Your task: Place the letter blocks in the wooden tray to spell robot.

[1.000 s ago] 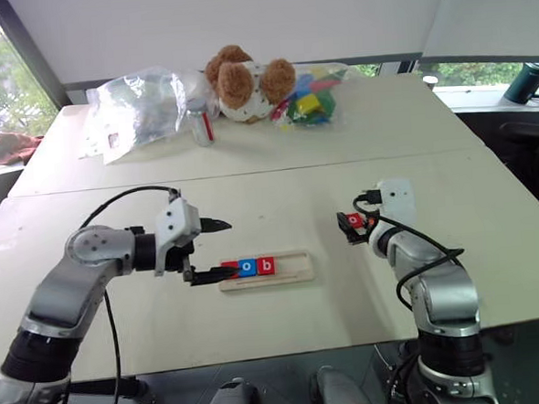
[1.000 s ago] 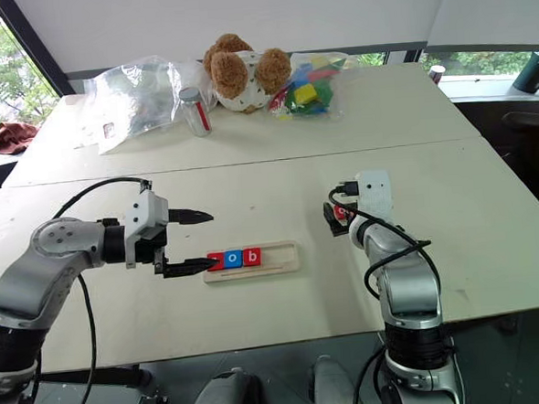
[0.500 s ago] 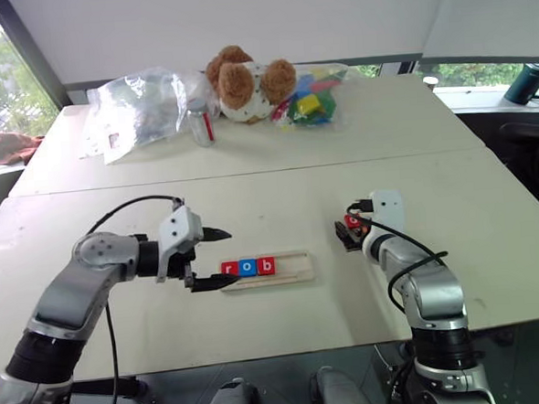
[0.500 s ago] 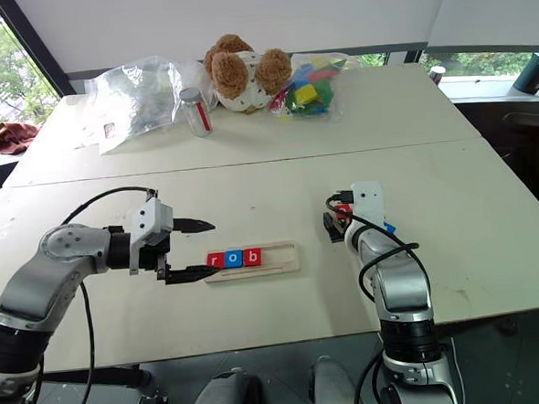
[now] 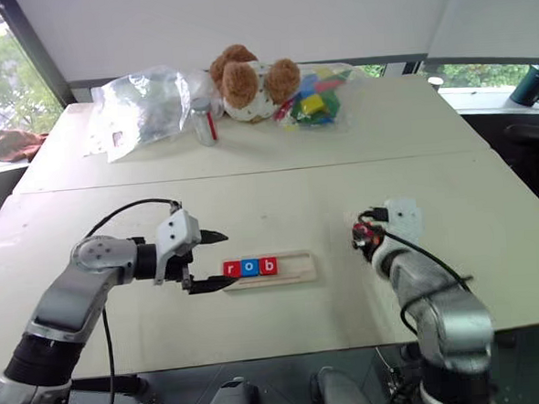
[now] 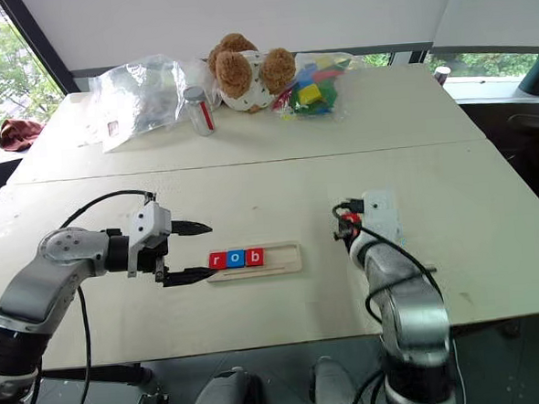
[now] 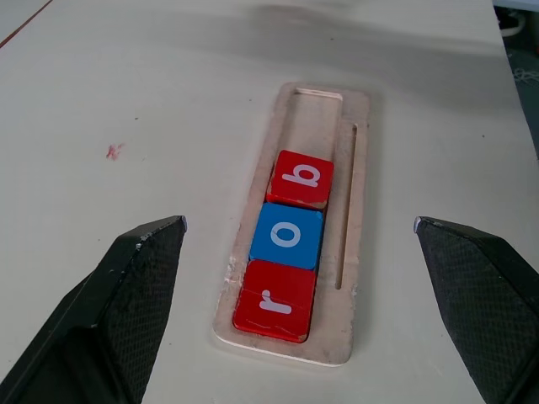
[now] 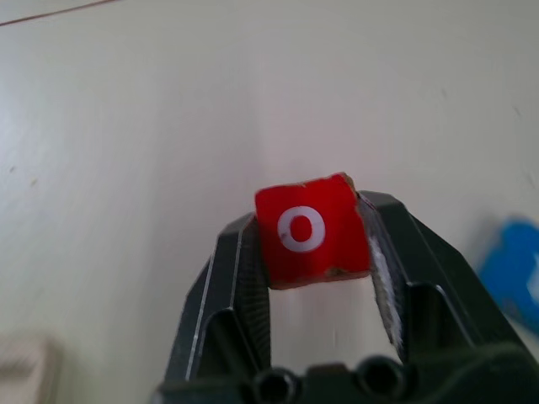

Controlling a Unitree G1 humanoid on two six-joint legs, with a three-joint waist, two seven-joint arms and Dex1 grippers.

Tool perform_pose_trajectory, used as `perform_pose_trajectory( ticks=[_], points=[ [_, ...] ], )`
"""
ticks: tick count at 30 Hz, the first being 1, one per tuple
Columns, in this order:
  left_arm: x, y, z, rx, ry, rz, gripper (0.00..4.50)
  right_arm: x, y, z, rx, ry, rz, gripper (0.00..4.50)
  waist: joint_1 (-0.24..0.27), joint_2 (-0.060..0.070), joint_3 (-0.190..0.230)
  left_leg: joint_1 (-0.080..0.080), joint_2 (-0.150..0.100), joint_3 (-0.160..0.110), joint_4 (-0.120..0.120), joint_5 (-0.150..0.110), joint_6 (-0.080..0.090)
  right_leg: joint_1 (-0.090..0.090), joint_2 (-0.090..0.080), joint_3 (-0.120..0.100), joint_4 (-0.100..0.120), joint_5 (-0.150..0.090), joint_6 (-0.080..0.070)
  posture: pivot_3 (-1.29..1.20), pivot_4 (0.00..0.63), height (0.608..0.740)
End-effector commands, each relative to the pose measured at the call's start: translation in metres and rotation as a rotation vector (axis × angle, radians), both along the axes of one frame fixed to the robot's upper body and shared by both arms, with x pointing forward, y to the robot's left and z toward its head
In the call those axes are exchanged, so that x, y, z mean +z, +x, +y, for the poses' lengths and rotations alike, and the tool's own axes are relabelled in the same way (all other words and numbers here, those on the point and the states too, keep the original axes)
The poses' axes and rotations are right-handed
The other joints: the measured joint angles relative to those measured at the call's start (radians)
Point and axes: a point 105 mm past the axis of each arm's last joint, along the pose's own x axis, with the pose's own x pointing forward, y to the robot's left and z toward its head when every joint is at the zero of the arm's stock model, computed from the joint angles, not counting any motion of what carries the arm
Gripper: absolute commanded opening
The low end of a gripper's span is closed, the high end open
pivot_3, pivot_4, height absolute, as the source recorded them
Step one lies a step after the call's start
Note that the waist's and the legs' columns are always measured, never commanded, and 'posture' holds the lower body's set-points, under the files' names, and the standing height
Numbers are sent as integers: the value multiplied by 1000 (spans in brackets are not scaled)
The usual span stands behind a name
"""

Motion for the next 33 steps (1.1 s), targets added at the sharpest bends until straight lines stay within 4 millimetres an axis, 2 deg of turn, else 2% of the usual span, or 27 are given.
perform_pose_trajectory(
  ticks=[1, 4, 6, 11, 13, 15, 16, 18, 23, 25, 28, 30, 33],
  points=[
    [7, 7, -4, -28, 1, -38, 4500, 7, -18, 7, -26, 48, 13, 1180, -2, 0, 0, 0, 0, 1, 1, 0, 0, 0, 0, 0, 0, 0, 0, 0, 150, 740],
    [8, 12, -9, -52, -3, -34, 4500, -9, -20, 3, -73, 81, 100, 1180, -4, 0, 0, 3, -1, 2, 2, 0, 0, 3, 1, 0, 1, 1, 0, 0, 150, 740],
    [9, 14, -11, -65, -1, -34, 4500, -19, -22, 8, -57, 101, 157, 1180, -2, 0, 0, 3, -1, 2, 2, 0, 0, 3, 1, -1, 1, 1, -1, 0, 150, 740],
    [10, 15, -10, -72, 5, -35, 4500, -24, -19, 13, -11, 46, 191, 1180, -7, 0, 0, 3, 0, 1, 1, 0, 0, 2, 2, -1, 1, 0, -1, 0, 150, 740],
    [10, 16, -9, -72, 11, -38, 4500, -26, -20, 14, -7, 42, 201, 2213, -7, 0, 0, 3, 0, 1, 1, 0, 0, 2, 1, 0, 1, 0, -1, 0, 150, 740],
    [10, 16, -8, -71, 14, -39, 4500, -24, -18, 12, -1, 28, 192, 3006, -7, -1, 0, 3, 0, 1, 1, 0, 0, 2, 1, -1, 1, 0, -1, 0, 150, 740],
    [11, 17, -7, -69, 15, -39, 4500, -22, -17, 10, -1, 20, 183, 3594, -6, -1, 0, 3, 0, 1, 1, 0, 0, 3, 2, -1, 1, 0, -1, 0, 150, 740],
    [12, 18, -3, -62, 20, -39, 4500, -11, -15, 6, -15, 8, 147, 4449, -5, -1, 0, 3, 0, 1, 2, 0, 0, 3, 1, -1, 1, 0, 0, 0, 150, 740],
    [13, 23, 5, -52, 36, -44, 4500, 22, -13, 3, 72, -51, 45, 4449, -1, 0, 0, 3, 0, 1, 2, 0, 0, 2, 1, -1, 1, 0, 0, 0, 150, 740],
    [17, 23, 5, -68, 33, -43, 4500, 40, -10, 5, 204, -57, -20, 4449, -2, 0, 0, 2, 0, 1, 2, 0, 0, 2, 2, -1, 0, 0, 0, 0, 150, 740],
    [23, 17, 2, -128, 38, -35, 4500, 55, -15, 14, 581, -147, -93, 4449, -1, 0, 0, 2, 0, 1, 1, 0, 1, 3, 2, -2, -1, 0, 0, 0, 150, 740],
    [25, 10, 0, -177, 57, -28, 4500, 53, -25, 10, 846, -227, -109, 4449, 0, -1, 1, 2, -1, 1, 1, -1, 3, 5, 2, -3, -4, 0, 0, 0, 150, 740],
    [28, 1, -4, -212, 81, -42, 4500, 40, -26, -14, 1054, -218, -96, 4449, -2, -2, 1, 2, 0, 1, 1, -3, 5, 6, 2, -3, -6, -1, 1, 0, 150, 740]
  ],
)
